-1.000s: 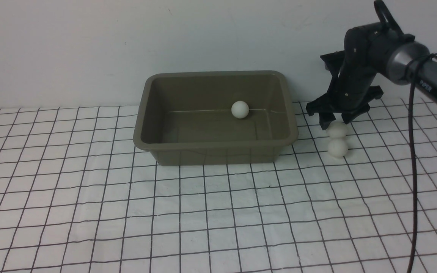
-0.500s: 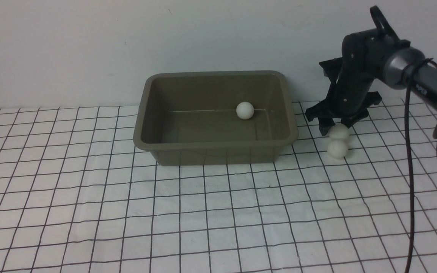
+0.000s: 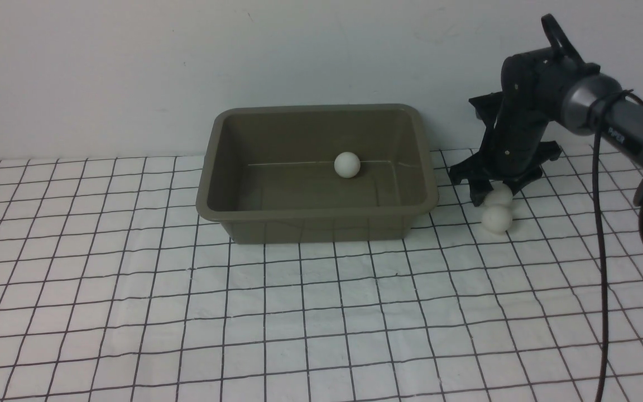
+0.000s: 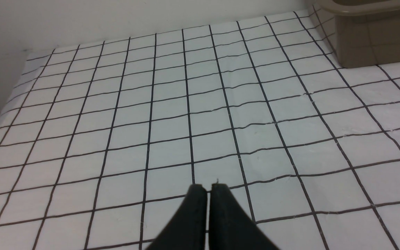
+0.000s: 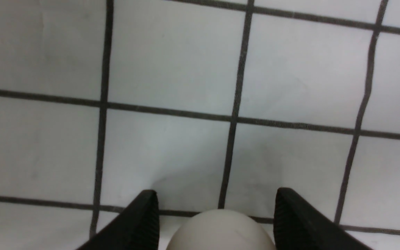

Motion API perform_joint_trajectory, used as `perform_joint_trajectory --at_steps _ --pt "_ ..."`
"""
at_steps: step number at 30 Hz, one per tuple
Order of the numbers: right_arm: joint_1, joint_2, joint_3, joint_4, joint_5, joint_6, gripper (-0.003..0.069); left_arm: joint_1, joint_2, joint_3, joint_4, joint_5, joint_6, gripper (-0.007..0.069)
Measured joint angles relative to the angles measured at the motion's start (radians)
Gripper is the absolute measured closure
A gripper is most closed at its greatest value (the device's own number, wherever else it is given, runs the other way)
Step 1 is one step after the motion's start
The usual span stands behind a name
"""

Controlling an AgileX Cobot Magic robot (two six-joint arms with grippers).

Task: Put the table tennis balls into the box on the white checkered tablecloth.
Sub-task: 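Reach for and grasp a ping pong ball on the table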

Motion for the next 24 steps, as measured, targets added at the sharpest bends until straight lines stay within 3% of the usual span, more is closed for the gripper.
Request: perform_joint_trajectory --at_steps 8,17,24 --pt "0.000 0.000 0.000 0.000 0.001 0.000 0.0303 0.000 0.000 0.000 0.000 0.000 0.000 0.0629" --pt "0.000 0.001 -0.129 -0.023 0.020 0.000 0.0303 0.000 0.000 0.000 0.000 0.000 0.000 0.0629" --pt "0.014 -0.040 -0.235 0.127 0.028 -0.032 0.0303 0.000 0.000 0.000 0.000 0.000 0.000 0.0629"
